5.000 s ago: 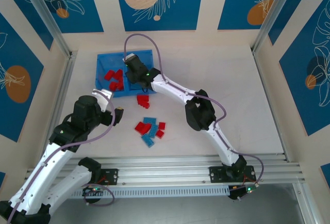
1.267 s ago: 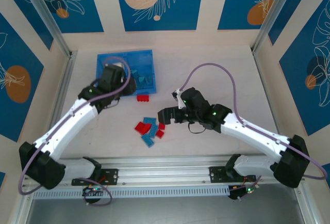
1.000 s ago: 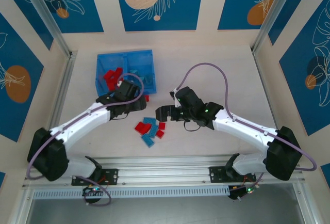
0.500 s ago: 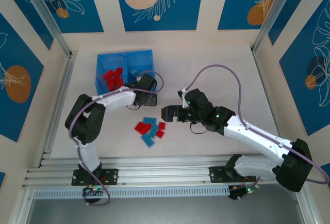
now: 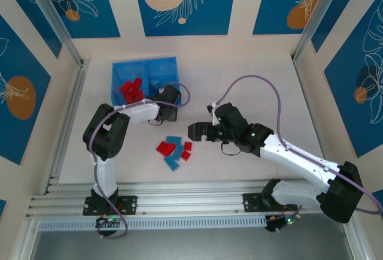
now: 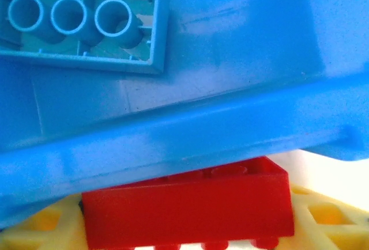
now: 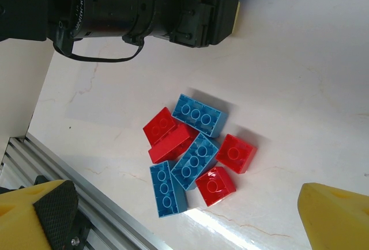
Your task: Sort the legos into containers by color
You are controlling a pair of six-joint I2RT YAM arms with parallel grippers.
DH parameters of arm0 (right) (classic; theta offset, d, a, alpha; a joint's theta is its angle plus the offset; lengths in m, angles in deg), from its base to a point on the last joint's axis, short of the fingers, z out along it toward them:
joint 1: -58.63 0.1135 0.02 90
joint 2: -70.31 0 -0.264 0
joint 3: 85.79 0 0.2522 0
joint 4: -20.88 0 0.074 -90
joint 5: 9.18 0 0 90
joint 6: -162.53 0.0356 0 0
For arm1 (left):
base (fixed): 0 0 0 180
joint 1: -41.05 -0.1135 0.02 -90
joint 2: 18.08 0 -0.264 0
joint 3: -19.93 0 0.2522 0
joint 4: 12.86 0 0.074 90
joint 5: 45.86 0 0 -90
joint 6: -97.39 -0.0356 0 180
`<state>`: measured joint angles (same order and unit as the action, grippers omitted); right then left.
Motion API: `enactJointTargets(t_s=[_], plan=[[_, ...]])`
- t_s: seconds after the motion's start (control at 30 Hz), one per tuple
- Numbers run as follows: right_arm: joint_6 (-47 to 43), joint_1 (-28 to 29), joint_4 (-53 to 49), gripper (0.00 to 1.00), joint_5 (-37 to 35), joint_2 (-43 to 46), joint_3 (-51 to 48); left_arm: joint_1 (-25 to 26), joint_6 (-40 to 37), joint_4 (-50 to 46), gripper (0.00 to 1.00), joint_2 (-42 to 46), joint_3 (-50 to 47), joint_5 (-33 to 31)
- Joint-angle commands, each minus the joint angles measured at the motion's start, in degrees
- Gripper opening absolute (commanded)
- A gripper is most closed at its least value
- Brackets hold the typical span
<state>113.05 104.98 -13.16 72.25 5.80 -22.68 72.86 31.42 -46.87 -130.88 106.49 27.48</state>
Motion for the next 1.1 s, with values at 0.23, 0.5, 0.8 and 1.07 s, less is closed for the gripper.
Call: enactJointTargets(t_s=[0.23,0.5,0.8,1.07], plan=[[0.92,-0.38,0.29,0.99,0.91,0.35,-0.11,1.09,2.11,0.97,0.47,10.08,-7.80,3.67],[0.36,-0.29,0.85,1.00,1.54,-1.53,1.72,1.87,3.60,-2.97,0.47,26.65,-12.12,-1.37],[0.43,-0.12,0.50,0.99,1.49,-1.19,1.86,-13.30,2.87,-8.34,0.47,26.97,-1.31,-4.13],[0.97,0.22,-1.81,1.00,0.94,1.40,1.28,-24.37,4.17,-13.59,0.48,4.96,20.50,3.52]])
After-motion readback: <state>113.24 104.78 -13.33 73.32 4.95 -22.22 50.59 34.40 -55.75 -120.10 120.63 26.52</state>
